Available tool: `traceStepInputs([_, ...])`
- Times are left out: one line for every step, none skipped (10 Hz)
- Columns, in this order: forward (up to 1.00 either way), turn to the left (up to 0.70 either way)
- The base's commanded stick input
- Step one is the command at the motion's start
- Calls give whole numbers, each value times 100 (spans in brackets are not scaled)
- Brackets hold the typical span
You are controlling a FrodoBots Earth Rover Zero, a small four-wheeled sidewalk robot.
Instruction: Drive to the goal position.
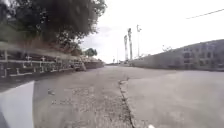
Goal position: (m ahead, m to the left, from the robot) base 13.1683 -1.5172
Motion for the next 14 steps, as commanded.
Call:
traceStepInputs([70, 0])
traceStepInputs([70, 0])
traceStepInputs([70, 0])
traceStepInputs([70, 0])
traceStepInputs([70, 0])
traceStepInputs([70, 0])
traceStepInputs([70, 0])
traceStepInputs([70, 0])
traceStepInputs([70, 0])
traceStepInputs([70, 0])
traceStepInputs([70, 0])
traceStepInputs([70, 0])
traceStepInputs([70, 0])
traceStepInputs([70, 0])
